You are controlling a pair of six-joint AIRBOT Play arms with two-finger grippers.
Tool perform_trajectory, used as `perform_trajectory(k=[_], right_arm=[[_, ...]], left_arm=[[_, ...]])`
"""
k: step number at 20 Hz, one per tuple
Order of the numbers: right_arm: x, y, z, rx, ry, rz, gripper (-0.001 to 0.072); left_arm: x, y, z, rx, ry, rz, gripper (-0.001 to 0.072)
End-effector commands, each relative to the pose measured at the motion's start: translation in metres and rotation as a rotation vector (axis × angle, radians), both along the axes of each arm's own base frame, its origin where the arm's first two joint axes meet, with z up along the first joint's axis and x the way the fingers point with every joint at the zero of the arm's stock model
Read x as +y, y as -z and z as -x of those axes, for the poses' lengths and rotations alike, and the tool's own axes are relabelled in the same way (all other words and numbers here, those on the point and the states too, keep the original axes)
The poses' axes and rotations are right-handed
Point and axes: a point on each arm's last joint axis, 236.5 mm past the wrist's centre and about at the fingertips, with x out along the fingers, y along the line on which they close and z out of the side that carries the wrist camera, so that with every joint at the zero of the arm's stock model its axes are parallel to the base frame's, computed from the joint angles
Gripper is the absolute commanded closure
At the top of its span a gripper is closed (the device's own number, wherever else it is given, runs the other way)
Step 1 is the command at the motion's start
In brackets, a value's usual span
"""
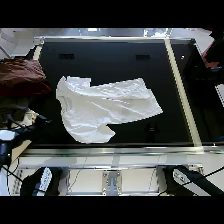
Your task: Fold the shirts.
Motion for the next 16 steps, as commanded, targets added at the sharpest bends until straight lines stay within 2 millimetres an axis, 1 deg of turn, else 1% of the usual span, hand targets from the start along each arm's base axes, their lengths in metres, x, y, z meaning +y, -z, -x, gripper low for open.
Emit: perform_trajectory(k=[1,5,6,7,10,11,12,13,14,15,16], right_arm=[[0.013,0.004,-0.005,-0.035,-0.021,-0.056,0.0178],[0.014,0.005,-0.004,-0.028,-0.024,-0.062,0.0178],[0.014,0.005,-0.003,-0.024,-0.024,-0.062,0.0177],[0.015,0.006,-0.002,-0.021,-0.025,-0.062,0.0178],[0.015,0.006,-0.002,-0.019,-0.041,-0.049,0.0178],[0.015,0.006,-0.002,-0.018,-0.041,-0.049,0.0178],[0.015,0.006,-0.002,-0.017,-0.041,-0.048,0.0178],[0.015,0.009,0.000,-0.004,-0.043,-0.047,0.0179],[0.015,0.016,0.004,0.021,-0.046,-0.049,0.0179],[0.017,0.028,0.009,0.057,-0.051,-0.058,0.0192],[0.022,0.052,0.017,0.116,-0.073,-0.067,0.0201]], left_arm=[[-0.048,0.028,0.010,0.052,0.102,0.122,0.0246],[-0.103,0.052,0.008,0.109,0.238,0.185,0.0229],[-0.111,0.057,0.009,0.122,0.250,0.191,0.0229],[-0.114,0.061,0.008,0.128,0.251,0.187,0.0229],[-0.118,0.065,0.008,0.141,0.244,0.202,0.0233],[-0.118,0.064,0.007,0.136,0.246,0.201,0.0271],[-0.118,0.063,0.005,0.131,0.247,0.200,0.0420],[-0.118,0.061,0.002,0.124,0.245,0.203,0.0654],[-0.118,0.058,-0.001,0.112,0.247,0.203,0.0693],[-0.119,0.052,-0.006,0.087,0.263,0.197,0.0693],[-0.120,0.046,-0.011,0.064,0.273,0.194,0.0694]])
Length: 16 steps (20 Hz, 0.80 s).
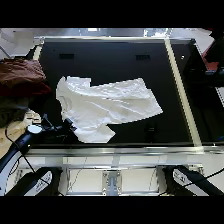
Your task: Fold the shirts.
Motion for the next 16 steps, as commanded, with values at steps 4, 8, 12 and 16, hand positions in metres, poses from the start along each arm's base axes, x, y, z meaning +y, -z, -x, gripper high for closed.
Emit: perform_trajectory(k=[4,8,12,16], right_arm=[[0.049,0.179,0.061,0.306,0.086,-0.298,0.0201],[0.084,0.243,0.073,0.232,0.382,-0.675,0.0279],[0.078,0.257,0.067,0.225,0.452,-0.695,0.0278],[0.071,0.254,0.042,0.182,0.448,-0.694,0.0279]], left_arm=[[-0.004,-0.029,-0.019,-0.106,0.013,0.007,0.0693],[-0.006,-0.035,-0.019,-0.122,0.022,0.013,0.0693],[-0.005,-0.035,-0.019,-0.122,0.022,0.012,0.0693],[-0.005,-0.035,-0.019,-0.122,0.022,0.012,0.0693]])
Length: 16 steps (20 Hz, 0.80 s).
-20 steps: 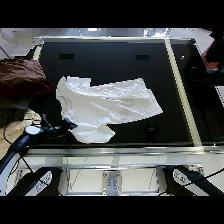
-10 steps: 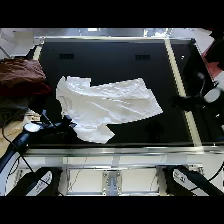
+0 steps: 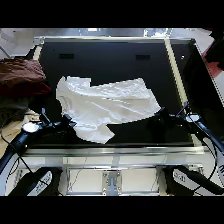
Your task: Fold the shirts.
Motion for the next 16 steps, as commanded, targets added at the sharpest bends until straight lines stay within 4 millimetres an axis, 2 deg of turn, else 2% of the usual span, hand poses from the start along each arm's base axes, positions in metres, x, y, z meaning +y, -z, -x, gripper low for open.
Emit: perform_trajectory(k=[1,3,6,10,11,12,13,14,15,16], right_arm=[[-0.009,-0.001,-0.022,-0.039,0.066,-0.009,0.0279],[-0.012,-0.001,-0.035,-0.043,0.072,-0.009,0.0280],[-0.007,0.012,-0.043,0.003,0.048,-0.040,0.0283],[-0.009,0.011,-0.052,-0.003,0.047,-0.039,0.0657],[-0.011,0.008,-0.056,-0.014,0.052,-0.034,0.0692],[-0.012,0.004,-0.061,-0.029,0.048,-0.029,0.0693],[-0.009,-0.007,-0.067,-0.059,0.008,-0.020,0.0695],[-0.004,-0.027,-0.074,-0.117,-0.066,0.002,0.0696],[0.001,-0.061,-0.084,-0.209,-0.149,0.040,0.0697],[0.004,-0.102,-0.090,-0.309,-0.211,0.082,0.0698]], left_arm=[[0.000,-0.001,0.000,-0.002,0.001,-0.001,0.0693],[0.000,-0.001,0.000,-0.003,0.001,-0.001,0.0693],[0.000,-0.001,0.000,-0.002,0.001,-0.001,0.0693],[0.000,-0.001,0.000,-0.003,0.001,0.000,0.0693],[0.000,-0.001,0.000,-0.003,0.000,-0.001,0.0693],[0.001,-0.001,-0.001,-0.004,-0.002,-0.002,0.0693],[0.003,-0.002,-0.005,-0.024,-0.004,-0.015,0.0693],[0.006,-0.010,-0.011,-0.071,0.020,-0.039,0.0693],[0.008,-0.031,-0.021,-0.158,0.064,-0.068,0.0693],[0.012,-0.064,-0.034,-0.279,0.118,-0.111,0.0693]])
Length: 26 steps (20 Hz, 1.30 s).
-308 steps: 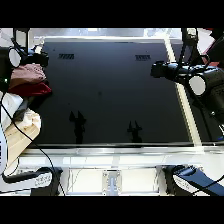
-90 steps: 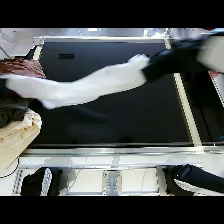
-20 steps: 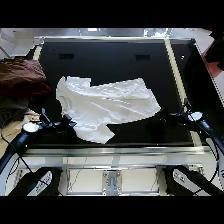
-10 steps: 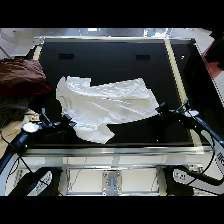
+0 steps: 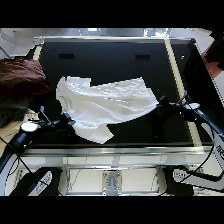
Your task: Fold the shirts.
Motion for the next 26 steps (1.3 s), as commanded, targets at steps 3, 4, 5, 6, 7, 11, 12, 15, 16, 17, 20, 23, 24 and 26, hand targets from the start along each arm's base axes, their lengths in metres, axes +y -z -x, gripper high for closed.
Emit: perform_trajectory(k=[3,4,5,6,7,11,12,15,16,17,20,23,24,26], right_arm=[[0.023,-0.195,0.023,-0.399,-0.402,0.346,0.0697],[0.024,-0.227,0.053,-0.427,-0.462,0.442,0.0698],[0.024,-0.261,0.087,-0.459,-0.474,0.527,0.0698],[0.026,-0.295,0.120,-0.517,-0.445,0.580,0.0698],[0.030,-0.339,0.154,-0.630,-0.393,0.638,0.0698],[0.036,-0.479,0.262,-1.058,-0.179,0.843,0.0699],[0.036,-0.496,0.268,-1.089,-0.165,0.859,0.0699],[0.030,-0.543,0.232,-1.163,-0.151,0.889,0.0698],[0.026,-0.546,0.204,-1.144,-0.161,0.872,0.0698],[0.021,-0.538,0.171,-1.097,-0.184,0.836,0.0698],[0.021,-0.458,0.055,-0.876,-0.318,0.620,0.0698],[0.031,-0.329,-0.037,-0.585,-0.462,0.414,0.0698],[0.043,-0.280,-0.059,-0.496,-0.523,0.377,0.0697],[0.073,-0.194,-0.093,-0.367,-0.606,0.314,0.0696]], left_arm=[[0.031,-0.172,-0.037,-0.537,0.109,-0.246,0.0694],[0.046,-0.221,-0.033,-0.659,0.091,-0.360,0.0695],[0.060,-0.270,-0.021,-0.771,0.071,-0.496,0.0695],[0.071,-0.312,-0.004,-0.855,0.049,-0.623,0.0696],[0.083,-0.350,0.016,-0.905,0.008,-0.738,0.0696],[0.137,-0.466,0.080,-0.922,-0.174,-1.105,0.0697],[0.134,-0.481,0.079,-0.923,-0.144,-1.121,0.0696],[0.112,-0.520,0.047,-1.014,-0.023,-1.091,0.0696],[0.108,-0.522,0.029,-1.020,0.001,-1.048,0.0696],[0.101,-0.511,0.005,-1.002,0.051,-0.974,0.0696],[0.090,-0.430,-0.063,-0.805,0.262,-0.827,0.0696],[0.094,-0.314,-0.127,-0.502,0.433,-0.781,0.0696],[0.092,-0.273,-0.148,-0.408,0.478,-0.762,0.0696],[0.083,-0.191,-0.182,-0.260,0.569,-0.723,0.0696]])
